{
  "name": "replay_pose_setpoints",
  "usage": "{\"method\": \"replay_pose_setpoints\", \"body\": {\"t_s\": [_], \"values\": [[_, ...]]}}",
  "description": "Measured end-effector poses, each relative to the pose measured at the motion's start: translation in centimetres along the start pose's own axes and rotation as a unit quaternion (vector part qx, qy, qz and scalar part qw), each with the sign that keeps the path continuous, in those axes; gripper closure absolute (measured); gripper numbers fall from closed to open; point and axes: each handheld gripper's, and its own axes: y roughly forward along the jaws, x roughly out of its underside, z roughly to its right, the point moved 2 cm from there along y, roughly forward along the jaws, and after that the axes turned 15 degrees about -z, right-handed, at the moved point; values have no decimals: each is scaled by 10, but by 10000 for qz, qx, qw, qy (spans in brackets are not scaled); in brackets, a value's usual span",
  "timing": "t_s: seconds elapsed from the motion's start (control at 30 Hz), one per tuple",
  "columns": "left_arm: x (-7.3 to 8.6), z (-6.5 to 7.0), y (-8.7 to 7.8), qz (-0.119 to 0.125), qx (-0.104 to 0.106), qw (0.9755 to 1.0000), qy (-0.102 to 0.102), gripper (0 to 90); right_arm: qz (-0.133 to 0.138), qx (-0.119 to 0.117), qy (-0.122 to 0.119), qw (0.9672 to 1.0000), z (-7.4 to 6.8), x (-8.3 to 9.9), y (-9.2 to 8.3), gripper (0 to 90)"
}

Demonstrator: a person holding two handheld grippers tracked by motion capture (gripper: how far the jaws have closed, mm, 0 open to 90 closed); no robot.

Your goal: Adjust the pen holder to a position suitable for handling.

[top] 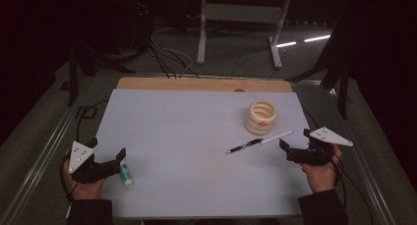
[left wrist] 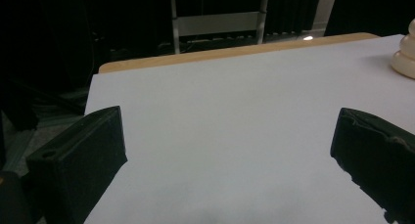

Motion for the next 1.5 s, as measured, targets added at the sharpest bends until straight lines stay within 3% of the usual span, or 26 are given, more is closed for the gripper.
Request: {"method": "replay_pose_setpoints", "body": {"t_s": [0.2,0.63,1.07,1.17,1.33,1.43,1.5], "values": [[1,-1,1,-26,55,10000,-47,4,-99,20,69,9999,6,-16,10,1],[3,3,7,-122,66,9999,-39,3,-587,93,402,9974,19,-61,44,2],[4,3,8,-148,13,9999,-72,3,-815,103,756,9938,26,-85,76,38],[4,2,7,-149,-23,9999,-84,4,-909,419,738,9922,25,-89,83,85],[4,2,7,-137,-33,9998,-120,4,-1181,478,862,9881,26,-87,101,174],[5,1,7,-139,-30,9998,-129,4,-1360,408,919,9856,26,-85,111,283],[5,1,7,-140,-35,9998,-118,4,-1459,460,848,9846,25,-84,117,426]]}}
